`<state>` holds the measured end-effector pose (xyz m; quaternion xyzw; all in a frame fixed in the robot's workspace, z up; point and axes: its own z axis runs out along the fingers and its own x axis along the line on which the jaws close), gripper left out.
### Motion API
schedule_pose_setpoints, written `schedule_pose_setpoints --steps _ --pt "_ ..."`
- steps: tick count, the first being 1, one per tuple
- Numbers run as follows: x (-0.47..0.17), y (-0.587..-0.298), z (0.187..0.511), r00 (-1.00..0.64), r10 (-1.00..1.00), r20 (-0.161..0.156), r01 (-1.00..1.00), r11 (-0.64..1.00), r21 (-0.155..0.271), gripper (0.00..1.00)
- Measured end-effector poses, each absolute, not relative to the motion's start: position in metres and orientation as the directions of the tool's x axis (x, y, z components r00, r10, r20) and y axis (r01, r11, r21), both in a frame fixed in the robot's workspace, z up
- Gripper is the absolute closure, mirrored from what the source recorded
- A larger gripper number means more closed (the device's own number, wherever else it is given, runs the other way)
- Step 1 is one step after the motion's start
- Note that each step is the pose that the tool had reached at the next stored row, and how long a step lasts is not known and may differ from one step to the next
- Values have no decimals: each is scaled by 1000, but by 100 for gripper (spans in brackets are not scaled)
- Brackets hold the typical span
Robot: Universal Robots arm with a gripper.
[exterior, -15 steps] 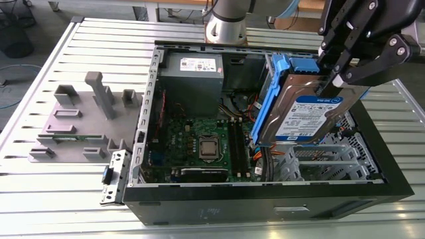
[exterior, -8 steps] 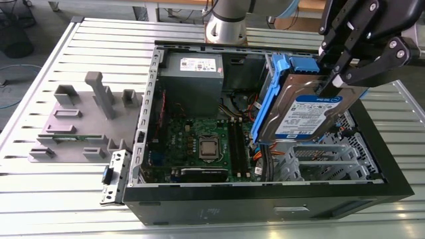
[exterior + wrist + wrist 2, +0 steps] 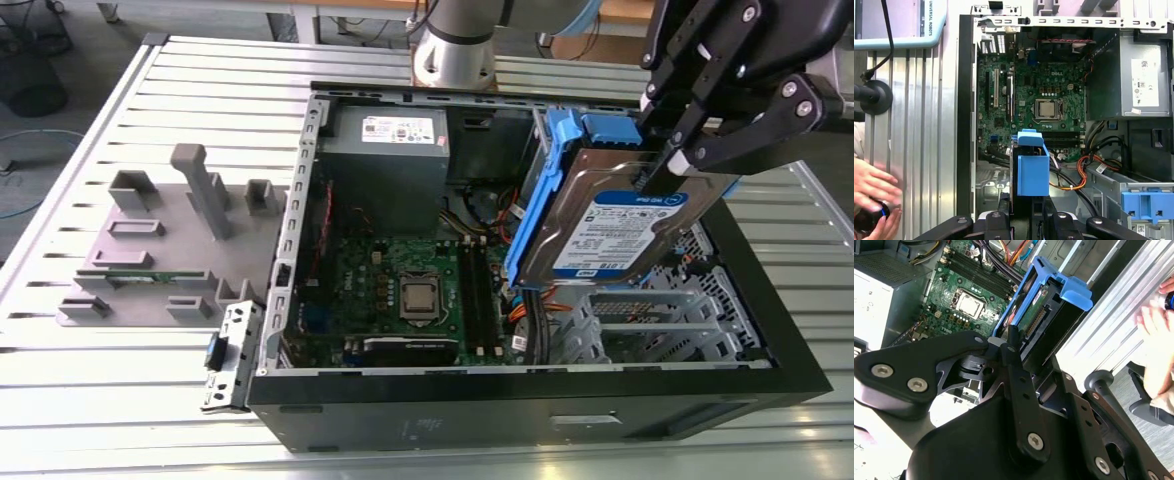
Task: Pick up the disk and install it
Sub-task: 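Pick up the disk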
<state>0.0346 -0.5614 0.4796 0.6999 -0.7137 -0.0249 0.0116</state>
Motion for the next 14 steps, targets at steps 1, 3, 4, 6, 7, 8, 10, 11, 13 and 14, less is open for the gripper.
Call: schedule_pose_setpoints --steps 1,3,4,6,7,8,10,11,13,14 --pt "35 -561 480 -20 -1000 -18 -998 19 52 65" --pt "35 -561 480 -20 -1000 -18 -998 19 52 65" --pt "35 -561 480 -20 -1000 -18 -998 19 52 65" --pt "35 -561 480 -15 -1000 -18 -999 14 52 65" --pt "35 -562 480 -11 -1000 -18 -999 10 52 65" --pt "35 -562 480 -6 -1000 -18 -999 5 52 65" --pt "35 -562 480 -1 -1000 -18 -999 0 52 65" --pt "35 -562 479 1 -1000 -18 -999 -2 52 65" --pt "35 -564 479 3 -1000 -16 -999 -4 52 65" --pt "35 -566 479 3 -1000 -16 -999 -4 52 65"
